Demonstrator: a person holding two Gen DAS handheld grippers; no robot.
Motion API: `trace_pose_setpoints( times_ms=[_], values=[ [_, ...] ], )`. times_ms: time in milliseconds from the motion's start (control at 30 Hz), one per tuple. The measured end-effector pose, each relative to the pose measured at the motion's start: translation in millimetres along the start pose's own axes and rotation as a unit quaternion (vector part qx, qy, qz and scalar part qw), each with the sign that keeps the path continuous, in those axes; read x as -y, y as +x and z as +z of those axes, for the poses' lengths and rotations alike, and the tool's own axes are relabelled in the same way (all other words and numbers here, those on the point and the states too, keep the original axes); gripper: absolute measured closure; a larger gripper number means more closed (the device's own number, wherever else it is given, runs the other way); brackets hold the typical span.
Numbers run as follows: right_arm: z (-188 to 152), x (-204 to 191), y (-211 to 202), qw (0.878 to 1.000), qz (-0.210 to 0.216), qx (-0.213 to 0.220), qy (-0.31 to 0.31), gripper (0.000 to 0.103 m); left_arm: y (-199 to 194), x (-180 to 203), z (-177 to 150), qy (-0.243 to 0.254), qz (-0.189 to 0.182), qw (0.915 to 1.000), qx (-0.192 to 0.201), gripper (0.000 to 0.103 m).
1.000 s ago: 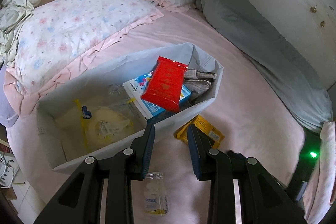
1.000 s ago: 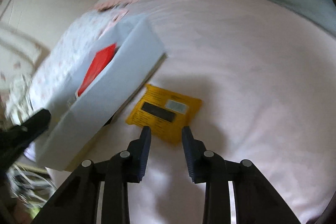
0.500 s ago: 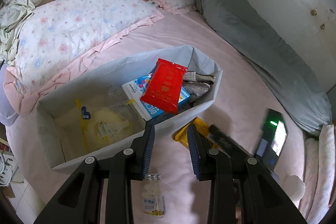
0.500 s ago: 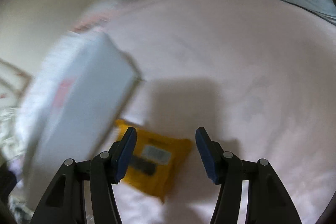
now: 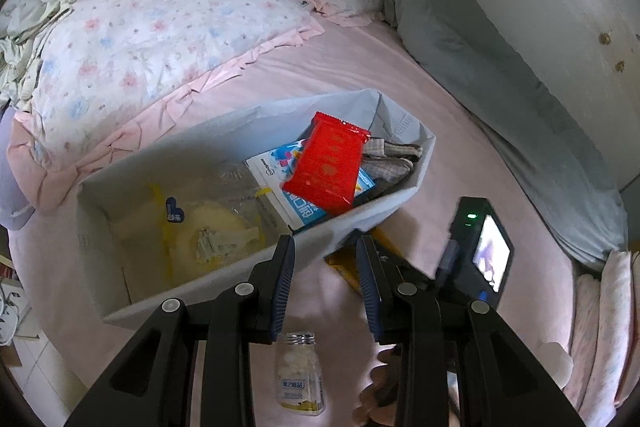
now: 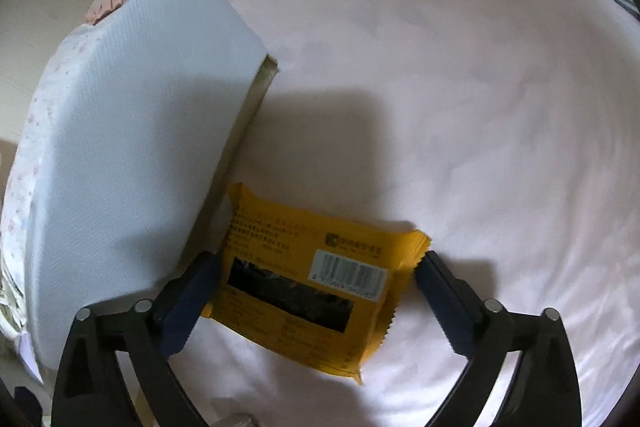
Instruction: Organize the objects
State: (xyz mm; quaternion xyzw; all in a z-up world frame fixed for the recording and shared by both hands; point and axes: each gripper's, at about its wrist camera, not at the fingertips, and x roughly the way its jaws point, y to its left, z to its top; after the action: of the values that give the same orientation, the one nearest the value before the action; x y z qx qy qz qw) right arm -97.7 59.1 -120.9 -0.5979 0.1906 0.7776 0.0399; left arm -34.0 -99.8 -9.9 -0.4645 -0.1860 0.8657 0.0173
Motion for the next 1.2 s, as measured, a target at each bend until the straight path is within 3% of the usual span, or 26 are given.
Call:
trace_pose_setpoints(
  times_ms=[133, 233, 300, 333, 367, 533, 667, 767, 933, 1000, 1067, 1133, 1200],
  values=[
    [-4.6, -26.2, 9.6, 0.995, -0.074, -0.002, -0.061, 0.0, 2.6, 7.4, -2.8, 0.017, 0.012, 0.9998, -0.003, 0.071],
    [-1.8, -26.3, 9.9, 0.995, -0.068, -0.007, -0.072, 0.0, 2.3, 11.2, -3.9, 0.031, 0.025, 0.9992, 0.002, 0.071],
    [3.3, -18.5, 4.2, 0.997, -0.046, -0.008, -0.058, 0.007, 2.5, 11.0, -4.0, 0.036, 0.034, 0.9988, 0.004, 0.071],
    [6.0, -13.9, 0.1, 0.998, -0.044, -0.008, -0.048, 0.02, 2.8, 10.2, -3.7, 0.037, 0.036, 0.9987, 0.003, 0.071],
    [9.2, -8.5, -4.8, 0.998, -0.04, -0.008, -0.038, 0.024, 4.1, 9.5, -3.7, 0.037, 0.038, 0.9986, 0.002, 0.071],
    [23.7, 33.0, -19.7, 0.996, 0.076, -0.028, 0.038, 0.025, 15.6, 6.3, -4.6, 0.043, 0.053, 0.9976, -0.015, 0.071],
    [29.9, 58.2, -46.5, 0.981, 0.172, -0.012, 0.087, 0.025, 15.2, 6.2, -4.9, 0.045, 0.049, 0.9976, -0.015, 0.071],
    [32.3, 60.3, -79.1, 0.961, 0.259, 0.03, 0.092, 0.025, 11.3, 3.9, -4.2, 0.031, 0.021, 0.9992, -0.015, 0.071],
    [43.5, 17.6, -106.7, 0.91, 0.4, 0.084, 0.062, 0.025, 0.7, 6.6, -3.1, 0.025, -0.051, 0.9984, -0.002, 0.071],
    [49.1, -2.1, -105.5, 0.902, 0.422, 0.084, 0.047, 0.024, -4.2, 8.5, -1.6, 0.029, -0.075, 0.9967, 0.009, 0.069],
    [57.5, -24.3, -94.9, 0.905, 0.419, 0.07, 0.026, 0.024, -9.2, 9.8, 0.1, 0.039, -0.085, 0.9953, 0.024, 0.065],
    [51.6, -35.5, -93.2, 0.908, 0.415, 0.052, 0.009, 0.025, -14.3, 9.4, 1.8, 0.05, -0.076, 0.9949, 0.044, 0.063],
    [41.8, -37.1, -93.0, 0.898, 0.44, 0.031, 0.001, 0.027, -17.2, 7.0, 4.2, 0.055, -0.053, 0.9954, 0.058, 0.061]
  ],
)
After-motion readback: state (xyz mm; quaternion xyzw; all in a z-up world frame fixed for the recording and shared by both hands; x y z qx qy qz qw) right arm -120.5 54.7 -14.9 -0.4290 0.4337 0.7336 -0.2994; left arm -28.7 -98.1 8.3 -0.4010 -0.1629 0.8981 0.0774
